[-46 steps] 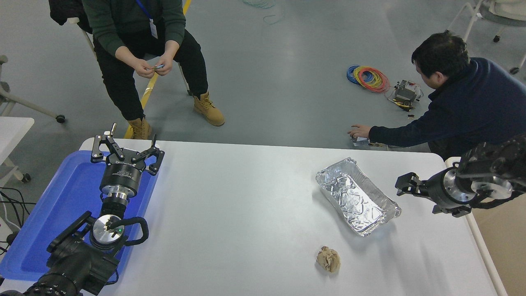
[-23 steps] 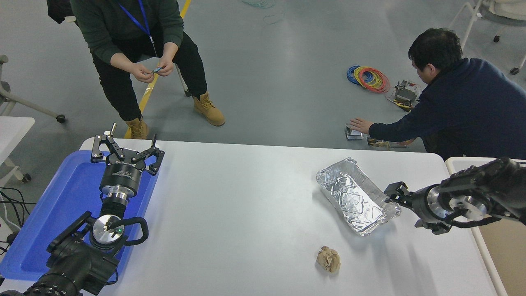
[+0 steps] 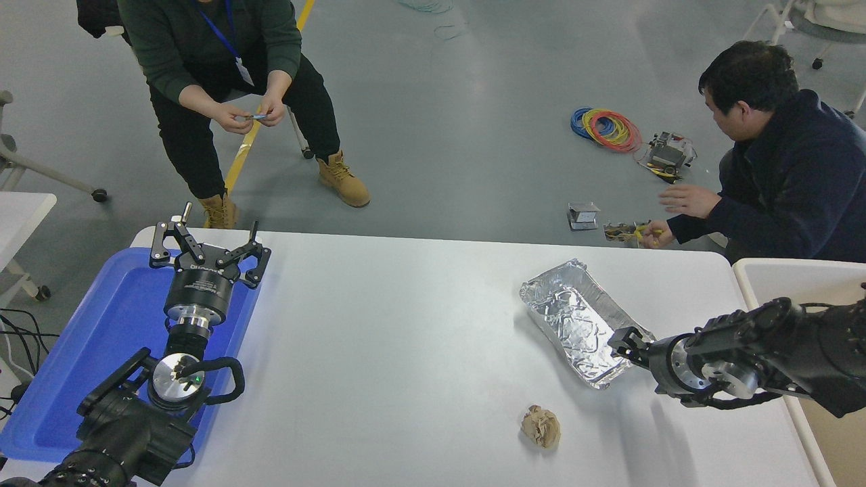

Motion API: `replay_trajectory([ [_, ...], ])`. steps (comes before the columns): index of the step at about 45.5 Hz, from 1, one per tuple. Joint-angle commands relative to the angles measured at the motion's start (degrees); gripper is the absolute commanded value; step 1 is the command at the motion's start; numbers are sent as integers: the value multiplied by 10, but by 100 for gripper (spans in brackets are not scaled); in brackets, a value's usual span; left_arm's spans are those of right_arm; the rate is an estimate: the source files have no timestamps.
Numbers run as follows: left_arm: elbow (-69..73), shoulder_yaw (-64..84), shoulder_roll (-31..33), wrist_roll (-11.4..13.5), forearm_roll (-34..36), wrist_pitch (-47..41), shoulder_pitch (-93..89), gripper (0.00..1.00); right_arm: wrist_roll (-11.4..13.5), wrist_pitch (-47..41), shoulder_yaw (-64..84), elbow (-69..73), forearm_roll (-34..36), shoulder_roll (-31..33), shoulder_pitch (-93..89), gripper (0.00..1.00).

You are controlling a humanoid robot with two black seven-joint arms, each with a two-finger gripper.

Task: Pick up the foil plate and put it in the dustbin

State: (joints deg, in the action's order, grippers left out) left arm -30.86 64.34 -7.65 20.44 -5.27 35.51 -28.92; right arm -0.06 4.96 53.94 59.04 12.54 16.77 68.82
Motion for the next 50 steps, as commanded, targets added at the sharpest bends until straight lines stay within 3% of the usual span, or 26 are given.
replay_trajectory([
  [1,0,0,0,0,0,0,0,100,-4,24,-15,-17,-10,-14,-22,56],
  [6,0,0,0,0,0,0,0,100,-10,26,-14,-17,-11,-14,-24,51],
  [12,0,0,0,0,0,0,0,100,-18,25,-13,-16,-33,-15,-25,31],
  [14,0,0,0,0,0,0,0,100,-27,25,-13,-14,-52,-18,-25,15],
  [19,0,0,0,0,0,0,0,100,-45,25,-6,-15,-65,-20,-25,0],
  [32,0,0,0,-1,0,0,0,100,-69,24,-3,-16,-68,-19,-24,0],
  [50,0,0,0,-1,0,0,0,100,-68,17,10,-14,-67,-9,-3,0],
])
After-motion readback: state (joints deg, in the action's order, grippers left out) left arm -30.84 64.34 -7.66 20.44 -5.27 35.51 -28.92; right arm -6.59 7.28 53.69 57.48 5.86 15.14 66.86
